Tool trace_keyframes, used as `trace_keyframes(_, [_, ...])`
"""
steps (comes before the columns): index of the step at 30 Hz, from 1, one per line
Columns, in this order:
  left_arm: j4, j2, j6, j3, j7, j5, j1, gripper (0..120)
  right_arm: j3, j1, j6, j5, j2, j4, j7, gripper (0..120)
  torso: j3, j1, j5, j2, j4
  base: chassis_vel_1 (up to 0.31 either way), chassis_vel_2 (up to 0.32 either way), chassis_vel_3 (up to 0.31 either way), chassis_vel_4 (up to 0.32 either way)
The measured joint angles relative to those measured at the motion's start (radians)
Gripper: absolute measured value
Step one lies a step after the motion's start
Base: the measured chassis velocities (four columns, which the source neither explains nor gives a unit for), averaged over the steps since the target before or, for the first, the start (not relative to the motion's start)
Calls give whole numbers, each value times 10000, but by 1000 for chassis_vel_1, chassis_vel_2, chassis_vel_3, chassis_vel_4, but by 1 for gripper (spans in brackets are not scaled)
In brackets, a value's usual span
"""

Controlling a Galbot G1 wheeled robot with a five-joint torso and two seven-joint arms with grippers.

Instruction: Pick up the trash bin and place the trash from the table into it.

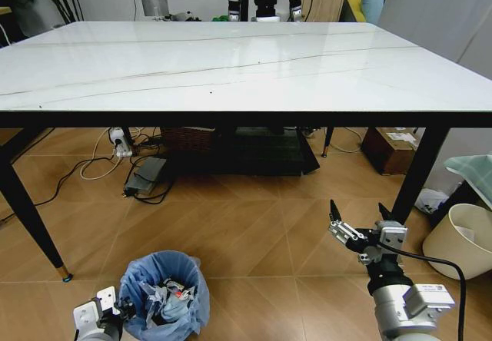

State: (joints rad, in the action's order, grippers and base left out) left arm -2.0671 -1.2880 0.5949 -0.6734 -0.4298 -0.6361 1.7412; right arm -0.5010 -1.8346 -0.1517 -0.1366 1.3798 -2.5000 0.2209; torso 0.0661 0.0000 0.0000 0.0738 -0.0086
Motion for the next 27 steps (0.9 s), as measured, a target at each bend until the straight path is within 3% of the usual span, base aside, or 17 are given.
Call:
trace_keyframes(10, [124,-17,-154,-50,38,40,4,3,-2,-13,8,13,-14,0,-9,100,4,0,0,6,0,0,0,0,0])
trace_keyframes(14, [140,-29,-187,-24,28,41,9,15,-12,-18,17,21,-17,0,-13,100,6,0,1,9,0,0,0,0,0])
trace_keyframes(17, [157,-33,-416,59,45,29,8,32,-22,-28,22,23,-20,0,-15,100,7,0,0,9,-1,0,0,0,0])
trace_keyframes(27, [-58,-45,-966,-40,408,336,330,65,-74,0,25,-19,-23,0,-12,100,9,0,0,11,-1,0,0,0,0])
